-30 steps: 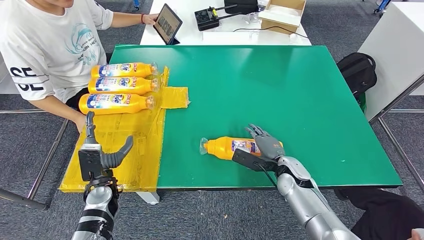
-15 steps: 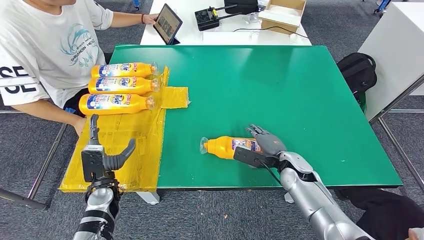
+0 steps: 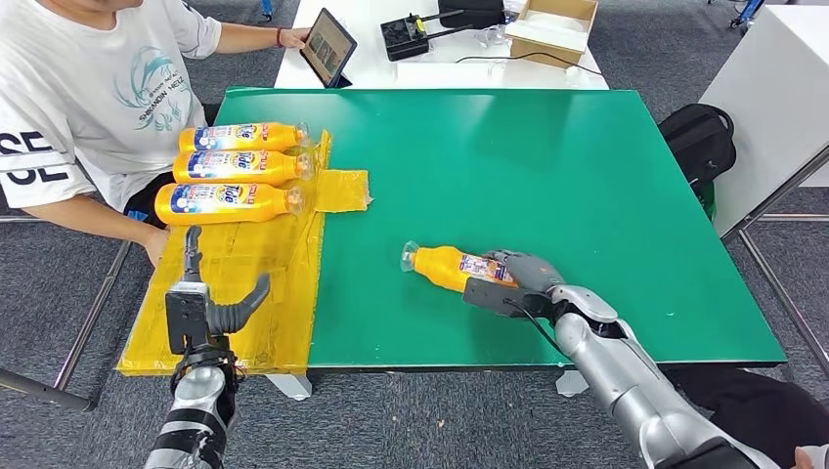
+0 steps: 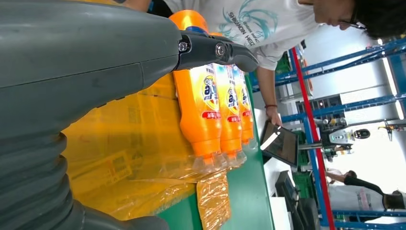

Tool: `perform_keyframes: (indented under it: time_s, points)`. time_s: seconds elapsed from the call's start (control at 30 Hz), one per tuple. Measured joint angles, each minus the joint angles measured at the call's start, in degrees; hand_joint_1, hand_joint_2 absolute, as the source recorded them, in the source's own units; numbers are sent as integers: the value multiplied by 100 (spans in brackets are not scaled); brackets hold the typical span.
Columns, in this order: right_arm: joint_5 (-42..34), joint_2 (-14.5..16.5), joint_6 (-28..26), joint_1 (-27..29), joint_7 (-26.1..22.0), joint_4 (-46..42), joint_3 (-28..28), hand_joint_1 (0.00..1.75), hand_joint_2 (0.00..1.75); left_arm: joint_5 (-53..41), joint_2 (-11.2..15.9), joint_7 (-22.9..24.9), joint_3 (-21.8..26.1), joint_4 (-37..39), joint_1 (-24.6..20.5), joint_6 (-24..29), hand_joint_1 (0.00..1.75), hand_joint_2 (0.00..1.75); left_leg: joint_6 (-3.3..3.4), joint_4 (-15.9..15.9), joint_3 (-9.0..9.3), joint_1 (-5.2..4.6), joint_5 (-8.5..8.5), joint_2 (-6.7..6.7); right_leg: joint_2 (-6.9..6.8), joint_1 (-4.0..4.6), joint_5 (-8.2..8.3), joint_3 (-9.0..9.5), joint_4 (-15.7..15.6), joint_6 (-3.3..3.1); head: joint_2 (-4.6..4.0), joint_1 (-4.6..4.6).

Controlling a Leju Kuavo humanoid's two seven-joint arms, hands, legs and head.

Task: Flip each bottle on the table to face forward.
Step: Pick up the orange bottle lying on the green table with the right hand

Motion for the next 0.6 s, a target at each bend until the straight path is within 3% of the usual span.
perform_keyframes:
  time_s: [0.6]
  points:
    - [-274,-21,-96,-216,-74,319,270,175,175,63,-3,15,-3,161,-37,-4,0,175,0,0,11,1,0,0,0,1,0,10,0,0,0,0]
